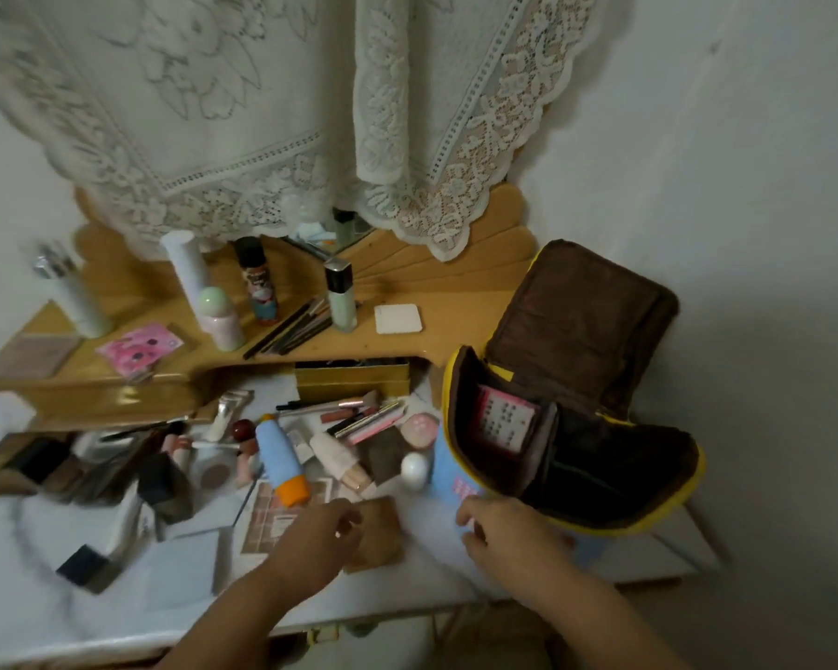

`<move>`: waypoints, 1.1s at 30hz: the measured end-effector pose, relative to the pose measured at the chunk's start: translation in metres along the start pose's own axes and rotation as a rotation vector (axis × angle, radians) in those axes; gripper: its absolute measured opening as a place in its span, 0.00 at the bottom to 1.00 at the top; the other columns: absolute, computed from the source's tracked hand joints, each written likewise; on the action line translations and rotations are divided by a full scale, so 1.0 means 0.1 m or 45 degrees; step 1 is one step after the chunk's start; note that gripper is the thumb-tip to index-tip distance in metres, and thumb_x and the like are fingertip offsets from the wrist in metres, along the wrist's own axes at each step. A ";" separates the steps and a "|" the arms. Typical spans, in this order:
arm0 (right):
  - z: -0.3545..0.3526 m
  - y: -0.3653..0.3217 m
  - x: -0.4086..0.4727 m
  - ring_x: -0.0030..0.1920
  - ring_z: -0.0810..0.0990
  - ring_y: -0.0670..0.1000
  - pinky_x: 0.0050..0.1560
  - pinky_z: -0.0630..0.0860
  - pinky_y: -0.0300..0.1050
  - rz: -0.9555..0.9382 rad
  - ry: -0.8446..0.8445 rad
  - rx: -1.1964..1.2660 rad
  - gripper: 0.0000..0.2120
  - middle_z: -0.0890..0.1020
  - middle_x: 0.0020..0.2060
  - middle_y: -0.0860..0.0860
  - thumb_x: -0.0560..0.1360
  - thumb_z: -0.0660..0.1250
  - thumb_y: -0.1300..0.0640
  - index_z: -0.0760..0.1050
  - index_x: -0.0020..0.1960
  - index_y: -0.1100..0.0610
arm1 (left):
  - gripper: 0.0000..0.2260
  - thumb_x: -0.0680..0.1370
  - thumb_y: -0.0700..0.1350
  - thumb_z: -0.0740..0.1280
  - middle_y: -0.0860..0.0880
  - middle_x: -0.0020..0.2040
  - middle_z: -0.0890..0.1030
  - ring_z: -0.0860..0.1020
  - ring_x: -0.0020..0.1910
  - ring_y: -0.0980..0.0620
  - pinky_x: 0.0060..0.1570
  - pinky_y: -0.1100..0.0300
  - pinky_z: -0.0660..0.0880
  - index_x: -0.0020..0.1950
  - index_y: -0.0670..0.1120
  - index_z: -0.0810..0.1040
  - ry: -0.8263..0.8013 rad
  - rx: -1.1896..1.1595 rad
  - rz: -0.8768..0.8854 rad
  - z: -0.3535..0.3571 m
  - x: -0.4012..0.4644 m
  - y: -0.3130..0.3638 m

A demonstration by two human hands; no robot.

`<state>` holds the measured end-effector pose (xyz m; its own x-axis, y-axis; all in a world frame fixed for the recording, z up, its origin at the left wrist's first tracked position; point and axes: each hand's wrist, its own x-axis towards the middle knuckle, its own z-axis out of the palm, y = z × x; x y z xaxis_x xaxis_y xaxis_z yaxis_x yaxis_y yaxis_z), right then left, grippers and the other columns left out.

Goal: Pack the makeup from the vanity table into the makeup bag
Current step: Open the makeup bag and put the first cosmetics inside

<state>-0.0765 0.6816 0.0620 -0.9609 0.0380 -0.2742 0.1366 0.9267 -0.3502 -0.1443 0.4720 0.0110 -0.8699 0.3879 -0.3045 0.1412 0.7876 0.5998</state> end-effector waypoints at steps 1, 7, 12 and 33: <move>0.10 -0.06 -0.05 0.60 0.74 0.54 0.55 0.71 0.42 -0.009 -0.107 -0.022 0.13 0.78 0.57 0.51 0.77 0.59 0.53 0.73 0.60 0.49 | 0.06 0.79 0.46 0.61 0.53 0.48 0.75 0.73 0.46 0.58 0.40 0.73 0.66 0.54 0.52 0.74 -0.017 0.007 -0.034 0.00 -0.12 -0.09; 0.40 -0.42 -0.20 0.62 0.72 0.53 0.61 0.69 0.44 -0.081 -0.472 -0.062 0.15 0.75 0.62 0.54 0.78 0.59 0.52 0.70 0.64 0.51 | 0.06 0.78 0.48 0.61 0.50 0.54 0.77 0.73 0.52 0.54 0.54 0.64 0.70 0.54 0.52 0.73 -0.022 0.016 -0.234 -0.12 -0.69 -0.49; 0.53 -0.87 -0.16 0.63 0.71 0.53 0.64 0.68 0.46 -0.079 -0.538 -0.148 0.16 0.72 0.64 0.52 0.77 0.60 0.50 0.69 0.64 0.51 | 0.09 0.78 0.48 0.61 0.50 0.56 0.77 0.74 0.54 0.54 0.56 0.64 0.70 0.58 0.49 0.74 0.034 -0.006 -0.303 -0.38 -1.02 -0.86; 1.34 -2.32 0.31 0.48 0.75 0.47 0.45 0.72 0.39 0.475 -0.044 0.029 0.08 0.77 0.49 0.48 0.78 0.59 0.49 0.72 0.53 0.51 | 0.07 0.78 0.46 0.61 0.54 0.43 0.75 0.73 0.43 0.56 0.44 0.68 0.69 0.44 0.56 0.67 0.052 -0.033 -0.310 -1.44 -1.60 -2.52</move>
<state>-0.1054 0.4176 0.0148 -0.8355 0.3582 -0.4167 0.4813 0.8429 -0.2405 -0.1085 0.1424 0.0153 -0.8952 0.1685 -0.4125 -0.0863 0.8427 0.5314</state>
